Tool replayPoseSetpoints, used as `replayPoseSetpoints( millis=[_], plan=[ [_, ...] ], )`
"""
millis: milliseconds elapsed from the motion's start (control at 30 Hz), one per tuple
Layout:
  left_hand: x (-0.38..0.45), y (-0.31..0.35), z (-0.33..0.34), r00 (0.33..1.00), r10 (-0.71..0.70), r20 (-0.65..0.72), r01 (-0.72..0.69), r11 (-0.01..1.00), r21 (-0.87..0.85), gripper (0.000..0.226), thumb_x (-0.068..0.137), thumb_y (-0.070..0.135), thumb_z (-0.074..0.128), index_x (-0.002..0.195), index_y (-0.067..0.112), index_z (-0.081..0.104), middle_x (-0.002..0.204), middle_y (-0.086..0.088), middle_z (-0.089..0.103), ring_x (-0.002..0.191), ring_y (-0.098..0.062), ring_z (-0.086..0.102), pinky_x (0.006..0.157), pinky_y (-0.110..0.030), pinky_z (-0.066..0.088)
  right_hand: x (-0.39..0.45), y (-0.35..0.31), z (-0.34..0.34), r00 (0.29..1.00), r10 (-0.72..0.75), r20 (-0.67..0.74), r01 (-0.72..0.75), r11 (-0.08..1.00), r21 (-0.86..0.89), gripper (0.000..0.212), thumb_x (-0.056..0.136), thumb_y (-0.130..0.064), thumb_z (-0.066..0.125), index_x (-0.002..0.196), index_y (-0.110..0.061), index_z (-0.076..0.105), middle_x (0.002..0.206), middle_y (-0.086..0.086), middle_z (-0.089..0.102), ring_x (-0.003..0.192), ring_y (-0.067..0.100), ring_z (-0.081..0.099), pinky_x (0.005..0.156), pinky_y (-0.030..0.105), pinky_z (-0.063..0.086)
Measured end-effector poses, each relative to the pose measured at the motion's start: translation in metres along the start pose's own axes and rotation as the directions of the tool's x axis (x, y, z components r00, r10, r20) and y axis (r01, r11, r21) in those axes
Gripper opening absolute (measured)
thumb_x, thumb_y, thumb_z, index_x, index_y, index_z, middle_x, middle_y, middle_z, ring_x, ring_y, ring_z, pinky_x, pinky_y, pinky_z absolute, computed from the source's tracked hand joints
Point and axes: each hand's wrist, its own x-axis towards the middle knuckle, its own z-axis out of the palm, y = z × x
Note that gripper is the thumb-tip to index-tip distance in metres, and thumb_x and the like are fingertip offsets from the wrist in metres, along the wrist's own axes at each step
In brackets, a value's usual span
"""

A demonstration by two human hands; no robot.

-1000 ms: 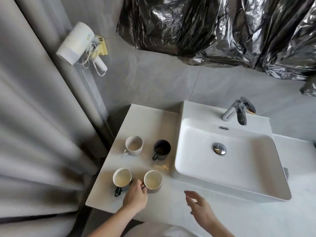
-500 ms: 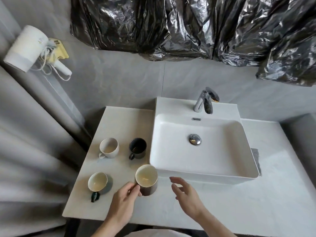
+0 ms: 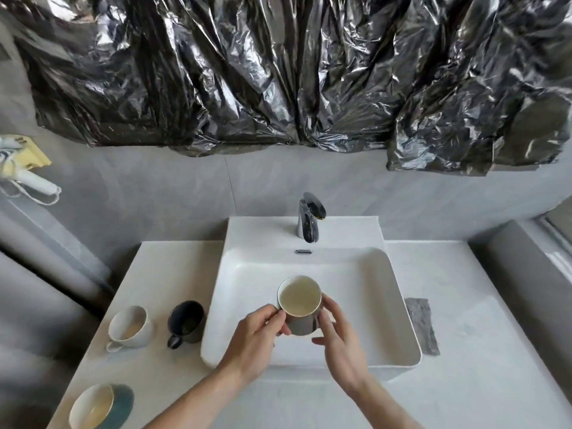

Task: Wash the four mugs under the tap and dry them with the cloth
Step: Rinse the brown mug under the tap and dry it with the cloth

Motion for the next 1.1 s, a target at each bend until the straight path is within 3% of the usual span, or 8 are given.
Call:
replayPoseSetpoints(
  millis=[100, 233, 367, 467, 567, 767, 933, 1100],
  plan=[
    [0.034, -0.001, 0.020, 1.000, 0.010, -0.003, -0.010, 1.000, 0.024, 0.039, 0.109, 0.023, 0.051, 0.080, 0.001, 0.064, 0.071, 0.013, 0.067, 0.062, 0.007, 0.055, 0.062, -0.013, 0.040, 0.030, 0.014, -0.012, 0.999, -0.013, -0.031, 0.013, 1.000, 0.013, 0.052, 0.096, -0.059, 0.042, 0.144, -0.042, 0.051, 0.143, -0.008, 0.060, 0.113, 0.003, 0.066, 0.084, 0.030, 0.060],
    [0.085, -0.026, 0.041, 0.997, 0.080, 0.016, -0.081, 0.994, 0.068, 0.039, 0.109, 0.014, 0.049, 0.073, 0.007, 0.063, 0.070, 0.010, 0.066, 0.062, 0.005, 0.055, 0.062, -0.008, 0.041, 0.071, 0.046, -0.022, 0.997, -0.024, -0.069, 0.026, 0.999, 0.026, 0.053, 0.094, -0.056, 0.044, 0.144, -0.039, 0.052, 0.143, -0.001, 0.059, 0.105, 0.001, 0.066, 0.080, 0.021, 0.057],
    [0.130, -0.070, 0.058, 0.976, 0.218, 0.029, -0.219, 0.975, 0.047, 0.040, 0.103, 0.030, 0.051, 0.070, 0.008, 0.060, 0.069, 0.001, 0.064, 0.066, -0.006, 0.054, 0.062, -0.015, 0.040, 0.100, 0.080, -0.023, 0.994, -0.053, -0.095, 0.055, 0.998, 0.025, 0.059, 0.091, -0.054, 0.046, 0.147, -0.036, 0.051, 0.143, -0.008, 0.050, 0.104, -0.001, 0.067, 0.077, 0.022, 0.057],
    [0.149, -0.099, 0.066, 0.931, 0.363, 0.021, -0.364, 0.930, 0.054, 0.039, 0.095, 0.037, 0.047, 0.071, 0.008, 0.055, 0.073, -0.013, 0.060, 0.071, -0.016, 0.053, 0.069, -0.030, 0.041, 0.111, 0.099, -0.023, 0.995, -0.063, -0.082, 0.064, 0.998, 0.007, 0.040, 0.107, -0.048, 0.044, 0.147, -0.042, 0.049, 0.139, -0.011, 0.046, 0.114, 0.002, 0.064, 0.080, 0.027, 0.058],
    [0.158, -0.119, 0.071, 0.903, 0.429, -0.005, -0.429, 0.903, 0.032, 0.042, 0.095, 0.040, 0.046, 0.068, 0.008, 0.051, 0.074, -0.017, 0.058, 0.073, -0.027, 0.053, 0.070, -0.037, 0.039, 0.115, 0.108, -0.021, 0.996, -0.076, -0.056, 0.072, 0.994, -0.080, 0.034, 0.110, -0.045, 0.035, 0.141, -0.044, 0.048, 0.136, -0.013, 0.043, 0.115, 0.005, 0.062, 0.084, 0.027, 0.057],
    [0.167, -0.136, 0.074, 0.896, 0.443, -0.025, -0.440, 0.894, 0.082, 0.044, 0.088, 0.045, 0.042, 0.066, 0.008, 0.049, 0.064, 0.002, 0.056, 0.063, -0.014, 0.047, 0.056, -0.022, 0.034, 0.120, 0.115, -0.020, 0.993, -0.119, -0.007, 0.115, 0.972, -0.205, 0.044, 0.106, -0.058, 0.031, 0.142, -0.037, 0.045, 0.139, -0.006, 0.051, 0.119, 0.015, 0.062, 0.082, 0.029, 0.057],
    [0.178, -0.135, 0.067, 0.869, 0.493, -0.051, -0.475, 0.858, 0.195, 0.051, 0.102, 0.036, 0.047, 0.053, 0.023, 0.049, 0.054, 0.012, 0.053, 0.065, -0.018, 0.048, 0.063, -0.033, 0.036, 0.111, 0.111, -0.016, 0.983, -0.183, -0.011, 0.175, 0.955, -0.238, 0.042, 0.108, -0.051, 0.036, 0.142, -0.028, 0.046, 0.134, 0.001, 0.058, 0.110, 0.023, 0.069, 0.084, 0.034, 0.060],
    [0.167, -0.126, 0.059, 0.822, 0.562, -0.092, -0.524, 0.809, 0.268, 0.049, 0.106, 0.029, 0.050, 0.058, 0.019, 0.047, 0.055, 0.008, 0.052, 0.062, -0.016, 0.048, 0.060, -0.033, 0.035, 0.098, 0.106, -0.011, 0.978, -0.209, -0.021, 0.195, 0.942, -0.273, 0.036, 0.109, -0.043, 0.041, 0.138, -0.021, 0.048, 0.119, 0.007, 0.068, 0.099, 0.026, 0.069, 0.096, 0.046, 0.058]
  ],
)
